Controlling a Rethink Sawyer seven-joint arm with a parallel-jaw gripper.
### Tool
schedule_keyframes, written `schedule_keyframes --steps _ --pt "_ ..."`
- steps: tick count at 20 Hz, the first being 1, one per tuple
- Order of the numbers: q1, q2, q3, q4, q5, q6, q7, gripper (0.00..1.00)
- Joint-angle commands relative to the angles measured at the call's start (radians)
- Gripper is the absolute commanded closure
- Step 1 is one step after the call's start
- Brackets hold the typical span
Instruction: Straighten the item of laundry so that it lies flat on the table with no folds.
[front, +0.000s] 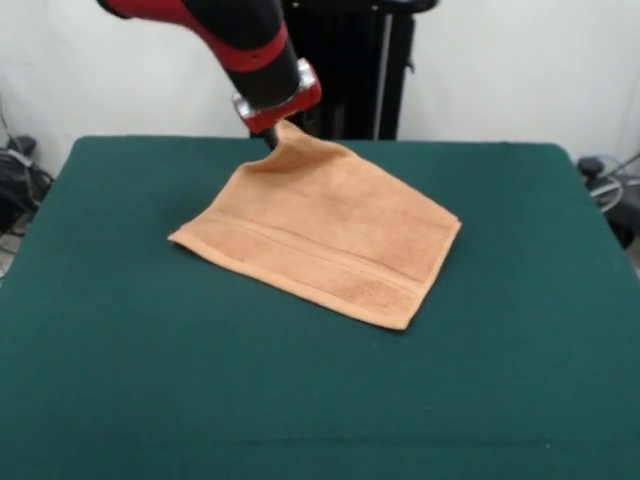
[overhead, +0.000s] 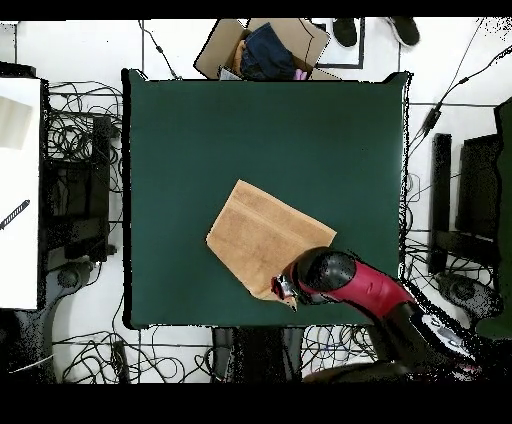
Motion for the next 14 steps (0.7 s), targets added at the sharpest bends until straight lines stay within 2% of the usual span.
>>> schedule_keyframes --steps 1,8,14 --pt "0.042 -0.136 0.026 0.043 0.075 0.147 0.208 0.0" --pt "0.054 -0.227 0.0 0.07 0.085 0.225 0.211 0.0" --pt "0.05 -0.166 0.009 0.063 0.082 0.16 0.213 0.0"
